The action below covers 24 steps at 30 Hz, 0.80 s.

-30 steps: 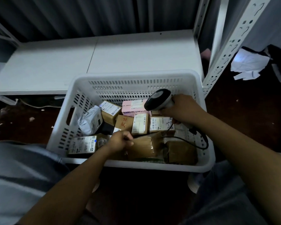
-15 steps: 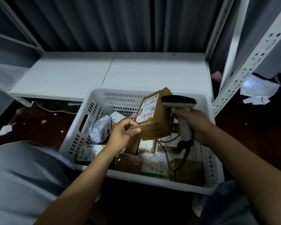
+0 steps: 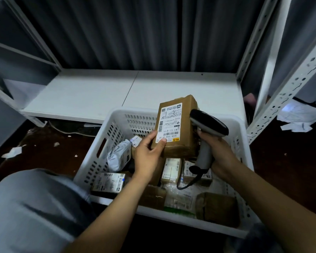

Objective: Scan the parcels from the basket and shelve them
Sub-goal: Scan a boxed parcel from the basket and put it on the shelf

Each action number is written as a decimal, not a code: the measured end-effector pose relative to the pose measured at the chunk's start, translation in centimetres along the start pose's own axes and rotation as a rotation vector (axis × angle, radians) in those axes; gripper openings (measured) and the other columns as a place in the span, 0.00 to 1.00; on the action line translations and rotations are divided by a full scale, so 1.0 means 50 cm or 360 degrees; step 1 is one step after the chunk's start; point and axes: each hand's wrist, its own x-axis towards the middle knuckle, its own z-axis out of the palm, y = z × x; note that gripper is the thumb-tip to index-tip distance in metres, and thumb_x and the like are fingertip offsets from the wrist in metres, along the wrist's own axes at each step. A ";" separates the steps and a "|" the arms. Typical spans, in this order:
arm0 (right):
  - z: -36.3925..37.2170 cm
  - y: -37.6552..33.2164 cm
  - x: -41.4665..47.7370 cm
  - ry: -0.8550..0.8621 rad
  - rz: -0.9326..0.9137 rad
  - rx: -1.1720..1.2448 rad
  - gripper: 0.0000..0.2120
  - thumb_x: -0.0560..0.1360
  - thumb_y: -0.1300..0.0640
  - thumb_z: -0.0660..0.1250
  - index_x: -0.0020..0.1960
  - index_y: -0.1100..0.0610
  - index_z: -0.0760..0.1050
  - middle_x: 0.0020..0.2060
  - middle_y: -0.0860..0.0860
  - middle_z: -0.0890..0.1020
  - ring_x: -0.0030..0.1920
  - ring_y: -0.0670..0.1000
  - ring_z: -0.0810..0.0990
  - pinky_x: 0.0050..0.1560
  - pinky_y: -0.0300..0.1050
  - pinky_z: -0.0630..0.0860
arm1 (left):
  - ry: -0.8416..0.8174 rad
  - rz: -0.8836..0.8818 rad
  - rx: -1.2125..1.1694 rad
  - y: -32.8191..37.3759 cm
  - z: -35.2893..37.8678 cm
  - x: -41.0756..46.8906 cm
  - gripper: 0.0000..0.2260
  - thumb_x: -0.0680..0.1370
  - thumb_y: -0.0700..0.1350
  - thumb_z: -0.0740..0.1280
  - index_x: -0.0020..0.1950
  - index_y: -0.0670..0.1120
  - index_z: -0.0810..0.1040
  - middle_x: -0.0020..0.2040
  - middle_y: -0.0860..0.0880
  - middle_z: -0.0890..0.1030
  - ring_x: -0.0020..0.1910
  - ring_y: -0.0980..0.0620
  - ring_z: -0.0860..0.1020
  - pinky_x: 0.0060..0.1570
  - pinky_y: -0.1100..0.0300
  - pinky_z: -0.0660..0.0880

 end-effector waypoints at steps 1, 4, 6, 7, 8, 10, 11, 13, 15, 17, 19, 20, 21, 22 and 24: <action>0.001 0.001 0.000 0.0000 0.0004 0.0027 0.11 0.76 0.59 0.68 0.58 0.57 0.79 0.46 0.52 0.85 0.47 0.50 0.84 0.46 0.46 0.78 | 0.0020 -0.0009 -0.0015 0.001 0.001 -0.001 0.18 0.75 0.40 0.71 0.62 0.53 0.76 0.59 0.51 0.81 0.58 0.58 0.79 0.64 0.53 0.74; 0.005 -0.001 0.003 -0.0012 0.0048 0.0125 0.08 0.77 0.60 0.67 0.55 0.56 0.80 0.44 0.50 0.86 0.45 0.50 0.84 0.43 0.44 0.79 | 0.0038 -0.0031 -0.0060 0.007 -0.002 0.002 0.26 0.73 0.39 0.73 0.66 0.57 0.70 0.64 0.53 0.78 0.63 0.58 0.76 0.65 0.55 0.72; 0.006 -0.003 0.002 -0.0026 0.0091 0.0187 0.08 0.77 0.59 0.66 0.55 0.56 0.80 0.42 0.50 0.86 0.43 0.49 0.84 0.40 0.44 0.79 | -0.0020 -0.0068 -0.0185 0.015 -0.007 0.005 0.31 0.73 0.37 0.72 0.70 0.58 0.65 0.66 0.54 0.76 0.64 0.58 0.75 0.64 0.57 0.73; 0.007 -0.004 0.002 -0.0026 0.0101 0.0209 0.09 0.77 0.59 0.67 0.56 0.57 0.80 0.42 0.51 0.86 0.43 0.49 0.85 0.39 0.44 0.80 | -0.0042 -0.0098 -0.0239 0.018 -0.007 0.008 0.33 0.73 0.36 0.72 0.72 0.57 0.63 0.66 0.54 0.75 0.63 0.58 0.75 0.63 0.58 0.73; 0.007 -0.005 0.003 -0.0029 0.0107 0.0224 0.10 0.76 0.59 0.67 0.57 0.57 0.80 0.43 0.51 0.86 0.42 0.49 0.85 0.38 0.44 0.80 | -0.0047 -0.0136 -0.0258 0.020 -0.008 0.009 0.35 0.73 0.36 0.72 0.74 0.56 0.61 0.66 0.55 0.75 0.62 0.58 0.76 0.63 0.59 0.74; 0.009 -0.009 0.002 -0.0047 0.0121 0.0228 0.10 0.76 0.58 0.67 0.56 0.57 0.79 0.41 0.51 0.86 0.39 0.49 0.85 0.34 0.43 0.79 | -0.0041 -0.0258 -0.0288 0.017 -0.007 0.012 0.36 0.73 0.36 0.72 0.77 0.51 0.61 0.64 0.54 0.77 0.60 0.56 0.78 0.63 0.56 0.73; 0.010 -0.012 0.002 -0.0068 0.0125 0.0226 0.10 0.75 0.58 0.68 0.55 0.57 0.79 0.40 0.50 0.86 0.39 0.49 0.85 0.33 0.44 0.80 | -0.0055 -0.0333 -0.0330 0.017 -0.004 0.013 0.33 0.72 0.37 0.73 0.75 0.48 0.65 0.62 0.52 0.78 0.59 0.52 0.79 0.64 0.53 0.73; 0.013 -0.013 0.004 -0.0086 0.0131 0.0245 0.16 0.70 0.56 0.70 0.57 0.57 0.79 0.43 0.52 0.86 0.41 0.51 0.85 0.40 0.48 0.81 | -0.0126 -0.0454 -0.0434 0.012 0.000 0.014 0.25 0.72 0.38 0.72 0.69 0.44 0.74 0.58 0.46 0.82 0.58 0.45 0.80 0.66 0.46 0.71; 0.014 -0.010 0.008 -0.0062 0.0144 0.0262 0.19 0.69 0.55 0.71 0.58 0.58 0.79 0.46 0.53 0.85 0.47 0.53 0.84 0.52 0.55 0.80 | -0.0204 -0.0553 -0.0557 0.012 0.000 0.013 0.23 0.73 0.41 0.71 0.68 0.45 0.74 0.57 0.45 0.83 0.58 0.45 0.80 0.66 0.48 0.71; 0.014 -0.008 0.012 -0.0033 0.0144 0.0242 0.14 0.73 0.58 0.70 0.58 0.58 0.79 0.48 0.54 0.84 0.52 0.54 0.81 0.57 0.55 0.77 | -0.0275 -0.0615 -0.0595 0.013 -0.005 0.013 0.24 0.74 0.45 0.69 0.71 0.52 0.71 0.58 0.48 0.82 0.55 0.49 0.80 0.59 0.52 0.73; 0.014 -0.008 0.016 -0.0032 0.0124 0.0181 0.11 0.75 0.59 0.68 0.58 0.58 0.79 0.47 0.54 0.84 0.52 0.54 0.81 0.54 0.52 0.78 | -0.0278 -0.0633 -0.0620 0.011 -0.011 0.016 0.28 0.72 0.46 0.70 0.71 0.55 0.69 0.60 0.48 0.82 0.56 0.48 0.80 0.56 0.51 0.74; 0.014 -0.010 0.016 -0.0035 0.0105 0.0120 0.10 0.76 0.60 0.68 0.56 0.58 0.79 0.45 0.54 0.84 0.50 0.54 0.82 0.51 0.51 0.78 | -0.0244 -0.0614 -0.0617 0.010 -0.016 0.020 0.29 0.72 0.45 0.71 0.71 0.56 0.69 0.60 0.48 0.81 0.57 0.47 0.80 0.55 0.51 0.75; 0.015 -0.013 0.015 -0.0015 0.0083 0.0036 0.07 0.76 0.60 0.68 0.53 0.59 0.79 0.42 0.54 0.84 0.47 0.54 0.82 0.48 0.50 0.78 | -0.0199 -0.0569 -0.0586 0.011 -0.022 0.025 0.28 0.72 0.43 0.71 0.71 0.56 0.70 0.60 0.48 0.81 0.57 0.47 0.80 0.54 0.51 0.76; 0.016 -0.016 0.014 0.0029 0.0055 -0.0064 0.03 0.76 0.61 0.68 0.49 0.59 0.79 0.38 0.53 0.83 0.44 0.54 0.81 0.44 0.49 0.77 | -0.0153 -0.0509 -0.0521 0.012 -0.030 0.032 0.28 0.73 0.41 0.72 0.70 0.56 0.70 0.60 0.48 0.82 0.57 0.47 0.81 0.54 0.52 0.77; 0.016 -0.023 0.009 0.0116 -0.0053 -0.0359 0.02 0.76 0.61 0.69 0.46 0.59 0.79 0.34 0.53 0.83 0.36 0.52 0.81 0.39 0.46 0.78 | -0.0089 -0.0384 -0.0319 0.010 -0.052 0.051 0.27 0.71 0.42 0.75 0.67 0.61 0.72 0.60 0.49 0.82 0.57 0.47 0.81 0.59 0.48 0.77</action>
